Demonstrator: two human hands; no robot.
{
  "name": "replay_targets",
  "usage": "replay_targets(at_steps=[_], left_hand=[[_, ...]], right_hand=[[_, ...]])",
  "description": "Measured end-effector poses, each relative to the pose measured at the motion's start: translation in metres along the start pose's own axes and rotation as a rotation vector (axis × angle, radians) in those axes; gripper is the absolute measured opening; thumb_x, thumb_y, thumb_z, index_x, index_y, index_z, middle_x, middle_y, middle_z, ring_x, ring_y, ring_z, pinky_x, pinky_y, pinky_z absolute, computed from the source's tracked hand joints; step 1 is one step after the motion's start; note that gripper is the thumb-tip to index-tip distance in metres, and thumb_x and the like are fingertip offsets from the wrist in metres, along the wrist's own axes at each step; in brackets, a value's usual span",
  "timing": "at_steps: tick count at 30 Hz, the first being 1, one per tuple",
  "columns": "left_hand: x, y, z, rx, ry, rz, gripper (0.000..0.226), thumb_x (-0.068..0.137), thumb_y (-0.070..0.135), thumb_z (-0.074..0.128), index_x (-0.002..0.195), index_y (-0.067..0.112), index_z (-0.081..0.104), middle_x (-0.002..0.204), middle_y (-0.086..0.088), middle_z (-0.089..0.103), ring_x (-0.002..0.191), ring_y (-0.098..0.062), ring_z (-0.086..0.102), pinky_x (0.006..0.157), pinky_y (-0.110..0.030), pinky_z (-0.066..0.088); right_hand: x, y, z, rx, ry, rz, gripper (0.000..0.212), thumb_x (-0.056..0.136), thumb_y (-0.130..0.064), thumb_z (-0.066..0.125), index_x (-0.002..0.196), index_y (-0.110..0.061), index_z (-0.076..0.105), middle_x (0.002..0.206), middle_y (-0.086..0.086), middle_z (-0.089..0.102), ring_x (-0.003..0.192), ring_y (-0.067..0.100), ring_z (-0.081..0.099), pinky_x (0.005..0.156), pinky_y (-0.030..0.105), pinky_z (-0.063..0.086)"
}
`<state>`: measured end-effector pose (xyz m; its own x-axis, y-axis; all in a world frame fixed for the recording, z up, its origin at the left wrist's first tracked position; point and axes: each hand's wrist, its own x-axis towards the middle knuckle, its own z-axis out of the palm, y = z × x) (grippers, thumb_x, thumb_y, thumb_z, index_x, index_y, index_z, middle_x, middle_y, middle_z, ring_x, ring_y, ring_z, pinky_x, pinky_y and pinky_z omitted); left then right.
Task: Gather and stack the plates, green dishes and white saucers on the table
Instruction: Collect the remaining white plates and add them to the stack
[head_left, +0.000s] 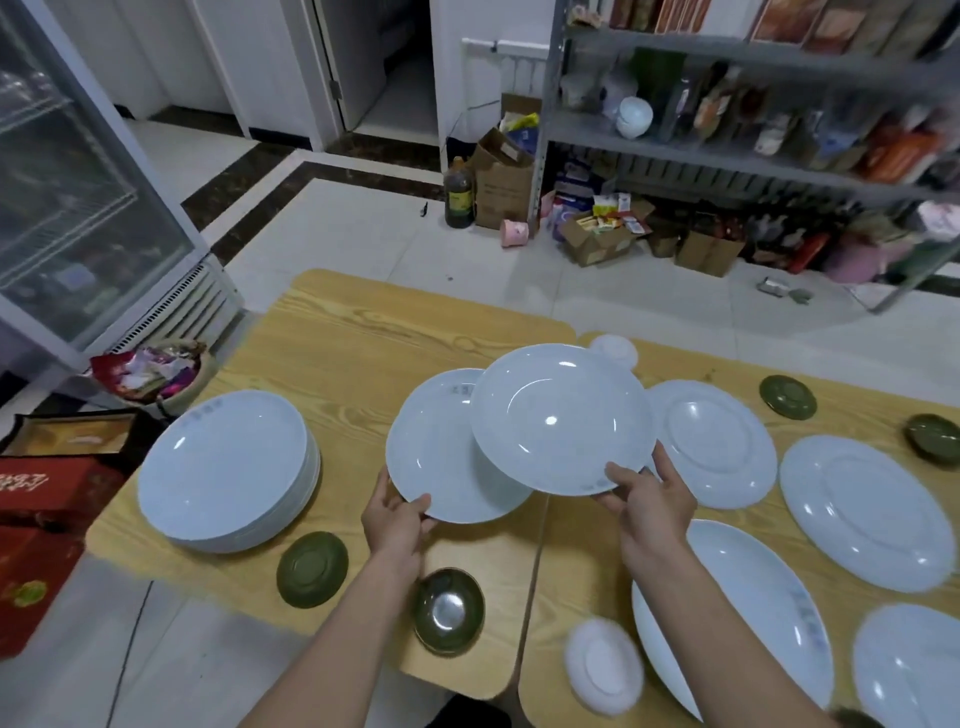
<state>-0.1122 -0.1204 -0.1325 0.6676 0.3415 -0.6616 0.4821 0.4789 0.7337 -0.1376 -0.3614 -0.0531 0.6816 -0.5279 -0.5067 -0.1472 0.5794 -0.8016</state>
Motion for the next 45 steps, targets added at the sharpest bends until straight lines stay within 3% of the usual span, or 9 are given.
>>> replay_targets(at_steps=[6,13,15,18,25,30,37,40,45], left_hand=[[0.022,0.007,0.007,0.117,-0.088,0.061,0.071,0.087,-0.012,0.063,0.143,0.029,0.051,0.131,-0.001,0.061,0.11,-0.029,0.064,0.068,-0.038,0.062],[0.035,0.003,0.009,0.153,-0.119,0.084,0.071,0.089,-0.007,0.064,0.147,0.032,0.045,0.109,0.011,0.062,0.096,-0.025,0.069,0.064,-0.041,0.063],[0.039,0.002,0.007,0.183,-0.13,0.094,0.073,0.09,-0.005,0.064,0.148,0.034,0.042,0.104,-0.002,0.065,0.089,-0.025,0.071,0.067,-0.044,0.063],[0.042,0.001,0.003,0.237,-0.172,0.12,0.074,0.092,-0.002,0.063,0.151,0.034,0.036,0.107,-0.023,0.063,0.084,-0.026,0.073,0.069,-0.044,0.063],[0.046,0.005,-0.009,0.208,-0.296,0.098,0.069,0.096,-0.002,0.057,0.149,0.036,0.037,0.1,-0.009,0.061,0.095,-0.027,0.071,0.07,-0.036,0.061],[0.047,0.007,-0.011,0.222,-0.318,0.087,0.068,0.097,-0.001,0.056,0.15,0.036,0.036,0.097,-0.005,0.061,0.087,-0.018,0.072,0.071,-0.034,0.061],[0.049,0.007,-0.014,0.228,-0.325,0.084,0.063,0.099,0.001,0.052,0.151,0.033,0.035,0.088,-0.011,0.05,0.073,-0.011,0.066,0.075,-0.037,0.061],[0.047,0.007,-0.014,0.231,-0.316,0.078,0.06,0.101,0.004,0.051,0.15,0.035,0.036,0.09,-0.014,0.054,0.08,-0.016,0.066,0.076,-0.037,0.061],[0.043,0.008,-0.013,0.23,-0.3,0.067,0.06,0.101,0.005,0.05,0.151,0.035,0.035,0.113,-0.022,0.064,0.089,-0.021,0.066,0.079,-0.038,0.061]], right_hand=[[0.013,0.022,0.017,-0.084,0.013,0.02,0.075,0.077,0.016,0.067,0.142,-0.019,0.054,0.097,-0.011,0.076,0.095,0.019,0.072,0.076,0.047,0.062],[0.023,0.051,0.035,-0.134,0.034,0.103,0.079,0.078,0.016,0.067,0.147,-0.017,0.047,0.105,-0.002,0.072,0.091,0.022,0.072,0.059,0.033,0.059],[0.025,0.058,0.041,-0.154,0.024,0.115,0.081,0.077,0.016,0.068,0.147,-0.018,0.046,0.102,-0.005,0.072,0.09,0.021,0.072,0.06,0.034,0.06],[0.028,0.066,0.049,-0.173,0.009,0.132,0.082,0.077,0.017,0.068,0.148,-0.017,0.045,0.101,-0.007,0.072,0.091,0.023,0.072,0.065,0.04,0.062],[0.033,0.084,0.057,-0.363,0.053,0.056,0.077,0.077,0.015,0.068,0.143,-0.02,0.051,0.116,0.001,0.071,0.102,0.022,0.069,0.09,0.047,0.058],[0.037,0.089,0.064,-0.598,0.085,-0.033,0.062,0.075,0.009,0.073,0.127,-0.025,0.067,0.082,-0.016,0.068,0.08,0.005,0.064,0.077,0.024,0.054],[0.045,0.098,0.065,-0.736,0.1,0.04,0.028,0.074,0.007,0.074,0.088,-0.017,0.073,0.081,0.009,0.067,0.077,0.022,0.063,0.084,0.031,0.053],[0.044,0.1,0.066,-0.751,0.086,0.024,0.036,0.074,0.006,0.075,0.093,-0.024,0.074,0.072,-0.003,0.062,0.069,0.013,0.057,0.074,0.024,0.05],[0.043,0.1,0.067,-0.747,0.066,0.038,0.054,0.075,0.006,0.077,0.121,-0.023,0.07,0.086,-0.005,0.069,0.081,0.01,0.065,0.086,0.034,0.058]])
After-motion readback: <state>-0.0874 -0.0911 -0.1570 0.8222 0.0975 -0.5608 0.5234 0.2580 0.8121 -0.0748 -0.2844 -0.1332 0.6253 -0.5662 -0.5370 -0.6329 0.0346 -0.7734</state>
